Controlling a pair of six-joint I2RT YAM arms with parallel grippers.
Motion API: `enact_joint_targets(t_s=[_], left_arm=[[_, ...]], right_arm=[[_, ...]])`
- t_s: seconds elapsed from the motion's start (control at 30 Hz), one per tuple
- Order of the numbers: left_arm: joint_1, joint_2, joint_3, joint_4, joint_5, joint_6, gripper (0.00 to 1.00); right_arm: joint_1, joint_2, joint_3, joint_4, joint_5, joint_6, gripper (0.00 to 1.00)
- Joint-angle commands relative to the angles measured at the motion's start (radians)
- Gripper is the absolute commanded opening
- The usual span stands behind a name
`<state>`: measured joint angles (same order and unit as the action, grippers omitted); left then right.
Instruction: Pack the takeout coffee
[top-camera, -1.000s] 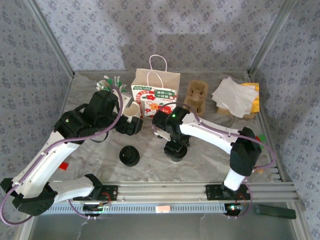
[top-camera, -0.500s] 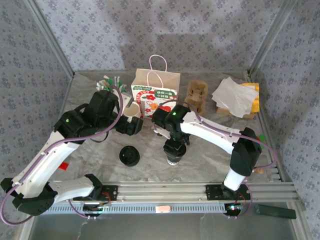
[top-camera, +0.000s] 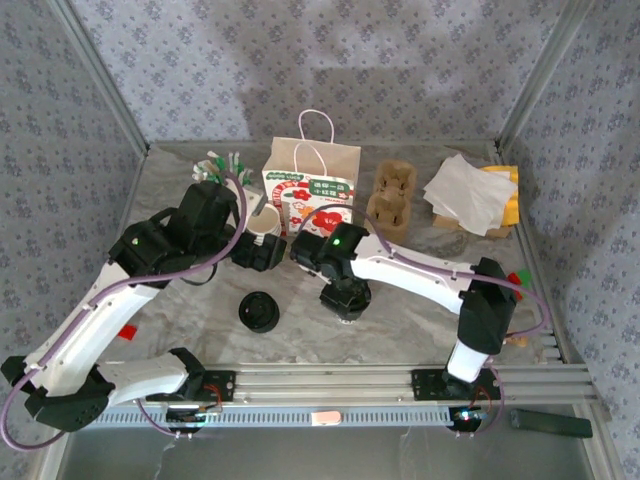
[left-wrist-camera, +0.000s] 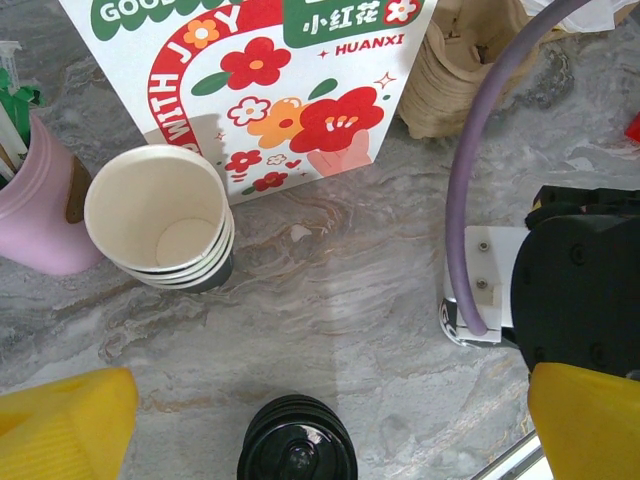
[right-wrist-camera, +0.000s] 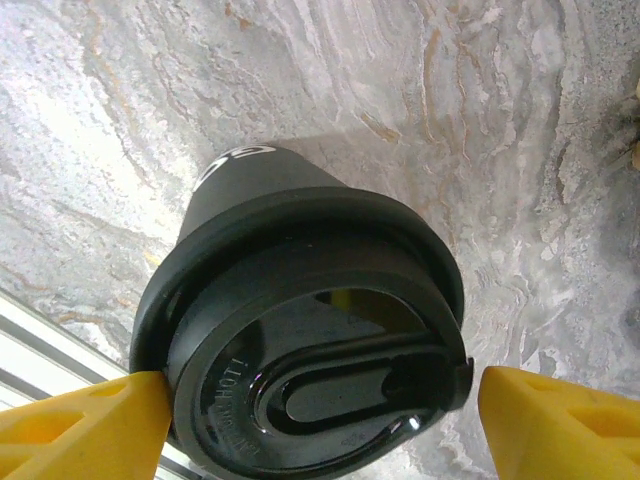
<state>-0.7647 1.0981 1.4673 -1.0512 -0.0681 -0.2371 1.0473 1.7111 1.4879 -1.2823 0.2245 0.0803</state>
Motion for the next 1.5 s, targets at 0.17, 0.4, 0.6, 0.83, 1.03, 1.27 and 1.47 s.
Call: enact_joint_targets(t_s=[0.17, 0.4, 0.6, 0.83, 1.03, 1.27, 1.47], left_arm=[[0.005, -0.041, -0.022, -0.003, -0.003, 0.001, 1.0], [0.004, -0.049, -0.033, 0.002, -0.004, 0.003, 1.0], [0.006, -0.056, -0.041, 0.002, -0.008, 0.007, 1.0], [0.006, -0.069, -0.055, 0.008, -0.014, 0.001, 1.0], [0.006, -0.086, -0.059, 0.015, -0.04, -0.013, 1.0], [0.01, -0.128, -0.029, 0.036, -0.128, -0.077, 1.0], [0.029, -0.183, -0.026, 0.063, -0.171, -0.196, 1.0]], right_arm=[[0.029, 0.046, 0.036, -0.016, 0.033, 0.069, 0.78], [0.04, 0.056, 0.059, -0.04, 0.026, 0.087, 0.78], [0.04, 0.05, 0.084, -0.054, 0.019, 0.096, 0.85], [0.04, 0.042, 0.107, -0.064, 0.016, 0.105, 0.87], [0.032, 0.014, 0.14, -0.074, 0.007, 0.123, 0.88], [-0.034, -0.08, 0.189, -0.104, 0.024, 0.249, 0.87], [-0.142, -0.282, 0.148, -0.05, 0.115, 0.38, 0.82]])
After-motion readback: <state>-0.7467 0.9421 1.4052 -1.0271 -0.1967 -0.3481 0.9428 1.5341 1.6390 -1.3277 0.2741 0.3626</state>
